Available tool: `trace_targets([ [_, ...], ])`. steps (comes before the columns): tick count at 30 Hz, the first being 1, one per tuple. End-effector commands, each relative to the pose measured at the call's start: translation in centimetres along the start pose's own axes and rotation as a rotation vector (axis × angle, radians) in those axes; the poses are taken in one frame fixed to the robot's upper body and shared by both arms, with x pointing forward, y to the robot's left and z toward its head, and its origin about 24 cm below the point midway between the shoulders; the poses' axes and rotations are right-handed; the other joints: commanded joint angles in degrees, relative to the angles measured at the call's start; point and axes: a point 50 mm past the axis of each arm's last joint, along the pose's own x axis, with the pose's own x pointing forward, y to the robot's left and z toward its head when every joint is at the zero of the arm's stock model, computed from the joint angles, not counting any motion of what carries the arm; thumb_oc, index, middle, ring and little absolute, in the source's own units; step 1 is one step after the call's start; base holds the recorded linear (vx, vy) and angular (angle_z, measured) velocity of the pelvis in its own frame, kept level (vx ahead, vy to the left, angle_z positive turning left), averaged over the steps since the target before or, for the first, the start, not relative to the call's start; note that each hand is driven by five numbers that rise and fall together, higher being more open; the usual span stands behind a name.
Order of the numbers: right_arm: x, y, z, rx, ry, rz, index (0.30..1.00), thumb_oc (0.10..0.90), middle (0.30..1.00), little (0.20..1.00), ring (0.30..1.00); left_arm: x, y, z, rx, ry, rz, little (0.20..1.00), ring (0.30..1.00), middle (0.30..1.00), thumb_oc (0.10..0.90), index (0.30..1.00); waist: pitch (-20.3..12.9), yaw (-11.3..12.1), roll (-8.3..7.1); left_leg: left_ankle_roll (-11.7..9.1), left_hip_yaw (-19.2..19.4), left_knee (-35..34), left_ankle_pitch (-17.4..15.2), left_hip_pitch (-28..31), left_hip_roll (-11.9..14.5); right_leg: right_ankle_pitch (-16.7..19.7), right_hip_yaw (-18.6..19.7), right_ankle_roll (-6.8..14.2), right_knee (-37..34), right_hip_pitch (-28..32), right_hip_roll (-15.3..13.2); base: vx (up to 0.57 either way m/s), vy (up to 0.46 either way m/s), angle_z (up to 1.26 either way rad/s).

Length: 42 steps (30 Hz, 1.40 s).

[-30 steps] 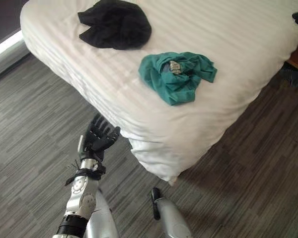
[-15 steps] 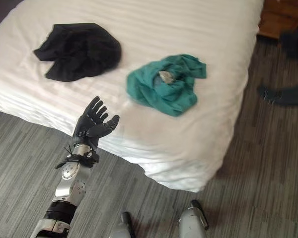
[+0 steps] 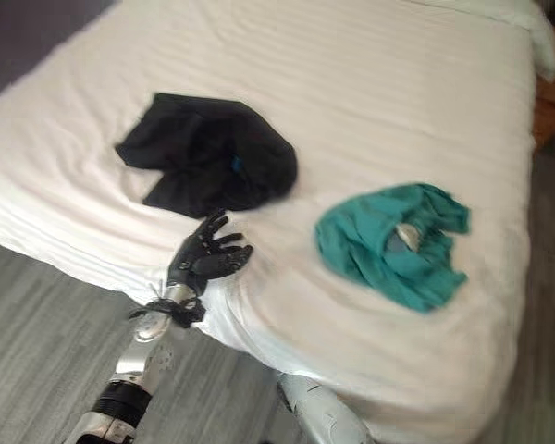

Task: Pick up bed clothes into laundry basket.

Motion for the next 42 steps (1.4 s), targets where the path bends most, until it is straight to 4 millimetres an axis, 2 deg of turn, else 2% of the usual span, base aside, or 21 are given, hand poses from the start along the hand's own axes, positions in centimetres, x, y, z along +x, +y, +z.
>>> trace_targets([
  [1,0.2,-3.9,6.2,0.011,-0.307,-0.168,0.900,0.800,0.900,0.900,0.900,3.8,-4.5,9.9,0.044,-0.428,-0.231,0.900,0.900,0.900,0.800,0.900,-1.97,-10.07,-1.25,-8.87,-1.19,1.75,18.12,7.52,-3.62,0.01,-10.95,-0.84,-14.83,13.94,1.01,0.37,0.182,-0.44],
  [2,0.2,-4.0,6.2,0.010,-0.308,-0.169,0.900,0.800,0.900,0.900,0.900,3.9,-4.6,9.9,0.042,-0.429,-0.232,0.900,0.900,0.900,0.800,0.900,-2.16,-10.18,-1.22,-8.91,-1.32,1.95,18.24,7.15,-3.74,0.31,-11.02,-0.83,-14.98,13.77,0.78,0.35,0.161,-0.03],
  [3,0.2,-4.4,6.7,-0.002,-0.326,-0.183,0.900,0.800,0.900,0.900,0.900,3.9,-4.5,10.2,0.012,-0.448,-0.223,0.900,0.900,0.900,0.800,0.900,-1.86,-11.12,-0.77,-13.28,0.85,7.64,21.69,5.12,-3.98,0.52,-11.27,-0.62,-15.26,14.68,0.49,0.42,0.172,0.34],
  [4,0.6,-5.2,8.4,0.007,-0.392,-0.221,0.900,0.800,0.900,0.900,0.900,3.6,-4.6,11.5,-0.004,-0.510,-0.231,0.900,0.900,0.900,0.800,0.900,-0.70,-9.44,-3.93,-15.94,1.78,24.77,24.55,-5.90,-4.74,1.07,-6.49,0.26,-16.83,18.58,-2.65,0.39,0.169,0.34],
  [5,0.7,-5.1,8.4,0.010,-0.393,-0.221,0.900,0.800,0.900,0.900,0.900,3.6,-4.6,11.5,-0.002,-0.511,-0.231,0.900,0.900,0.900,0.800,0.900,-0.82,-9.29,-4.23,-15.94,2.16,25.64,24.48,-6.69,-4.90,1.53,-6.20,0.27,-16.98,18.26,-2.78,0.40,0.203,-0.24],
  [6,1.7,-5.1,8.4,0.026,-0.375,-0.238,0.900,0.800,0.900,0.900,0.900,3.5,-4.7,12.1,-0.010,-0.527,-0.221,0.900,0.900,0.900,0.800,0.900,-0.59,-6.58,-9.22,-13.92,5.91,37.04,21.53,-14.76,4.68,1.11,-2.47,-0.28,-18.19,21.40,-7.56,0.10,0.072,-0.77],
  [7,1.7,-5.0,8.4,0.028,-0.375,-0.237,0.900,0.800,0.900,0.900,0.900,3.5,-4.7,12.1,-0.010,-0.528,-0.220,0.900,0.900,0.900,0.800,0.900,-0.58,-6.30,-9.27,-13.82,6.36,37.20,21.49,-14.83,4.78,1.38,-2.10,-0.27,-18.28,21.30,-7.43,0.25,0.216,-0.86],
  [8,1.8,-5.1,7.7,0.017,-0.340,-0.239,0.900,0.800,0.900,0.900,0.900,3.3,-4.1,12.1,-0.008,-0.522,-0.203,0.900,0.900,0.900,0.800,0.900,-1.42,-5.22,-10.92,-11.75,5.46,34.65,20.81,-15.58,11.20,0.92,0.77,-0.41,-18.97,21.86,-9.30,0.21,0.224,-0.86],
  [9,1.8,-5.1,7.4,-0.005,-0.312,-0.227,0.900,0.800,0.900,0.900,0.900,3.1,-3.8,12.2,-0.002,-0.515,-0.211,0.900,0.900,0.900,0.800,0.900,-1.67,-4.01,-11.15,-10.03,4.85,29.64,19.72,-14.83,13.05,0.58,3.07,0.17,-19.82,23.08,-9.66,0.49,0.549,-1.07],
  [10,2.0,-5.0,8.2,-0.070,-0.321,-0.184,0.900,0.800,0.900,0.900,0.900,2.1,-1.5,12.6,0.048,-0.528,-0.132,0.900,0.900,0.900,0.800,0.900,-1.82,-1.65,-8.91,-8.35,-1.12,12.80,19.55,-10.53,12.54,0.04,9.14,2.19,-20.55,23.46,-7.86,0.37,0.407,-1.58],
  [11,2.0,-5.0,8.2,-0.071,-0.322,-0.182,0.900,0.800,0.900,0.900,0.900,2.0,-1.5,12.6,0.046,-0.527,-0.130,0.900,0.900,0.900,0.800,0.900,-1.95,-1.34,-8.95,-8.34,-0.60,11.40,20.29,-9.73,12.41,0.25,9.56,2.20,-20.63,23.46,-7.84,0.41,0.548,-2.37],
  [12,2.4,-4.7,8.9,-0.033,-0.366,-0.182,0.900,0.800,0.900,0.900,0.900,0.9,-0.2,12.7,0.075,-0.544,-0.078,0.900,0.900,0.900,0.800,0.900,-1.68,1.09,-7.34,-8.42,-4.81,2.32,20.58,-7.43,13.85,-0.03,13.03,3.03,-20.79,23.40,-7.41,0.13,0.214,-2.18],
  [13,2.5,-4.6,8.9,-0.031,-0.368,-0.180,0.900,0.800,0.900,0.900,0.900,0.9,-0.2,12.7,0.077,-0.545,-0.075,0.900,0.900,0.900,0.800,0.900,-1.79,1.08,-7.43,-8.48,-4.63,1.86,21.06,-7.35,13.83,0.31,13.24,3.01,-20.87,23.22,-7.37,0.28,0.346,-2.03],
  [14,2.7,-4.1,8.6,0.004,-0.365,-0.162,0.900,0.800,0.900,0.900,0.900,0.0,0.8,13.1,0.113,-0.558,-0.040,0.900,0.900,0.900,0.800,0.900,-2.28,3.86,-7.39,-8.45,-12.63,-0.02,20.64,-9.22,12.02,0.94,17.26,4.30,-22.84,24.18,-7.34,0.18,0.124,-1.33],
  [15,3.0,-3.6,8.3,0.013,-0.356,-0.142,0.900,0.800,0.900,0.900,0.900,-0.4,0.9,13.5,0.121,-0.574,-0.043,0.900,0.900,0.900,0.800,0.900,-2.57,4.45,-7.40,-8.55,-13.80,0.12,19.85,-9.17,11.63,1.20,17.83,4.35,-23.25,24.31,-7.59,0.27,0.228,-1.25],
  [20,1.5,-1.2,3.4,0.077,-0.199,-0.092,0.900,0.800,0.900,0.900,0.900,-1.7,1.7,16.2,0.212,-0.659,-0.025,0.900,0.900,0.900,0.800,0.900,-3.05,5.00,-9.54,-5.96,-3.37,-5.51,11.94,-7.94,8.46,8.90,24.89,10.31,-28.55,22.70,-8.74,0.06,0.317,-1.28],
  [22,1.0,0.6,2.6,0.140,-0.196,-0.062,0.900,0.800,0.900,0.900,0.900,-2.0,2.1,17.1,0.265,-0.673,-0.011,0.900,0.900,0.900,0.800,0.900,-1.85,5.66,-10.06,-4.54,-0.79,-5.51,11.57,-8.03,7.96,9.59,24.81,11.65,-25.17,20.60,-7.29,-0.18,0.208,-1.48],
  [25,0.6,3.2,0.8,0.185,-0.136,-0.011,0.900,0.800,0.900,0.900,0.900,-1.8,2.2,16.7,0.280,-0.655,0.018,0.900,0.900,0.900,0.800,0.900,-1.22,7.20,-9.56,-4.48,-0.02,-5.51,13.48,-8.70,7.99,6.03,20.08,9.77,-15.78,23.93,-6.86,-0.23,0.185,-0.62],
  [27,0.5,4.3,0.3,0.169,-0.096,0.058,0.900,0.800,0.900,0.900,0.900,-1.8,1.8,17.1,0.311,-0.676,0.016,0.900,0.900,0.900,0.800,0.900,-3.06,10.02,-10.95,-4.13,-0.05,-5.51,13.04,-10.18,5.91,4.08,13.79,8.62,-19.88,27.80,-10.12,-0.19,0.090,-0.13],
  [29,1.1,5.5,0.0,0.164,-0.083,0.117,0.900,0.800,0.900,0.900,0.900,-2.0,1.7,15.7,0.231,-0.664,0.020,0.900,0.900,0.900,0.800,0.900,-3.71,10.96,-11.41,-4.11,0.73,-5.51,12.10,-10.21,5.64,4.58,13.61,8.94,-26.26,28.93,-9.64,-0.03,-0.054,-0.10],
  [42,4.4,5.7,-0.2,-0.112,0.030,0.260,0.900,0.800,0.900,0.900,0.900,-2.4,2.1,10.5,0.103,-0.461,0.022,0.900,0.900,0.900,0.800,0.900,-3.73,15.66,-12.22,-4.75,-3.93,-5.51,13.89,-10.60,5.90,1.05,7.62,5.77,-28.99,32.39,-10.25,0.02,-0.040,0.25],
])
